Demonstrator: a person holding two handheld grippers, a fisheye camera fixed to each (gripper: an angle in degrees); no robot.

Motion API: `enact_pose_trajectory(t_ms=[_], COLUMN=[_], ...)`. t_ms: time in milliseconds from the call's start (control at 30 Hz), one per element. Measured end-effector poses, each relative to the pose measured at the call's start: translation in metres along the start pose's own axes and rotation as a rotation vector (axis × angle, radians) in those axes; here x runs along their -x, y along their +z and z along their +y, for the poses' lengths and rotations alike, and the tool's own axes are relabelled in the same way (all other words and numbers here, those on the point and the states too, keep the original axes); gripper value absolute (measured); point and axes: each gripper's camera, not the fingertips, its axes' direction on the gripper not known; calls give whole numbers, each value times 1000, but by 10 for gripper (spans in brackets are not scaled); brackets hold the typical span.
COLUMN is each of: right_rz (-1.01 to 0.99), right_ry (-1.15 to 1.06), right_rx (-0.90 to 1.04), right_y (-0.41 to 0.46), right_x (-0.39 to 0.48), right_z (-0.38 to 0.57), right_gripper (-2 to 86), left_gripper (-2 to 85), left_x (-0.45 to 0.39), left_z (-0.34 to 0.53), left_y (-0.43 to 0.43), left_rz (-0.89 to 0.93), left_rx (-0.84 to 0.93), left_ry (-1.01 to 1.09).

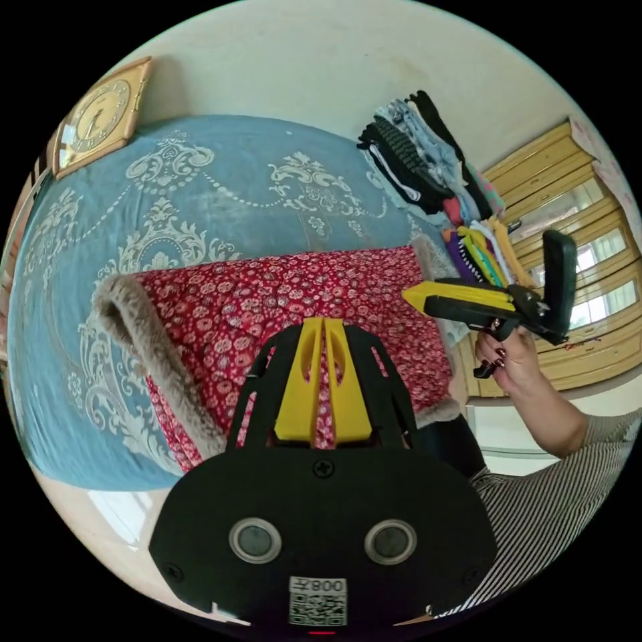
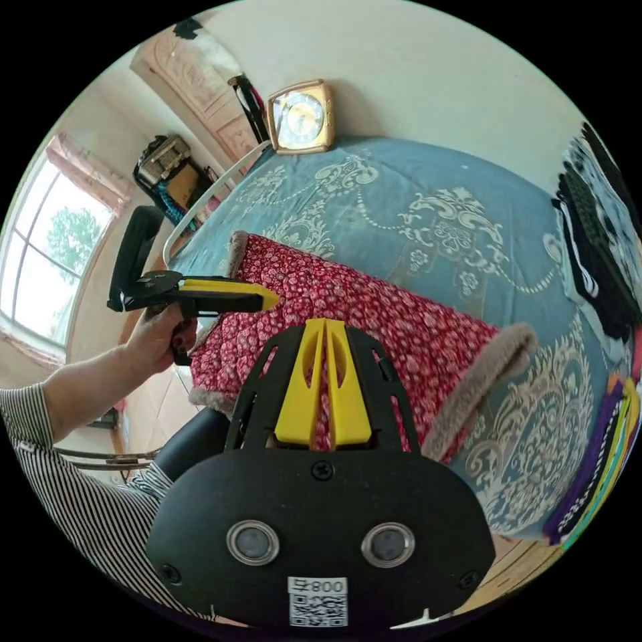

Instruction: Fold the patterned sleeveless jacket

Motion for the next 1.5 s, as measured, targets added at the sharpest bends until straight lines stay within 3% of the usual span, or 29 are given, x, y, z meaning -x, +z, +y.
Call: enact_pose_trajectory(t_ms=[200, 367, 567, 700, 800, 867, 1067, 1200, 1367, 1500], right_rz=[172, 204, 45, -7, 77, 88, 28, 129, 156, 162], right_ry=[-81, -110, -48, 65, 153, 193, 204, 241, 371, 394], right_rx=[243, 163, 132, 0, -2, 71, 42, -86, -7, 22], right_y=[105, 117, 93, 54, 59, 82, 74, 22, 39, 54], right_x=[22, 27, 5, -32, -61, -78, -91, -112, -159, -164], right_z=[-55, -58, -69, -75, -79, -77, -73, -62, -46, -49], right_gripper=[0, 0, 0, 1, 0, 0, 0, 0, 0, 0], left_gripper=[1, 1, 1, 1, 1, 2, 2, 1, 1, 1], left_x=[-9, -10, 3, 30, 58, 72, 69, 57, 77, 88], left_z=[-32, -45, -61, -70, -79, -81, -83, -78, -77, -74], left_y=[61, 71, 44, 9, 20, 40, 33, 9, 37, 38], left_rz=[-160, -142, -4, -113, -219, -171, -152, -183, -241, -189], left_rx=[129, 80, 16, -133, -86, -15, -71, -182, -60, -69], left_ry=[39, 39, -6, -112, -203, -247, -248, -194, -262, -307])
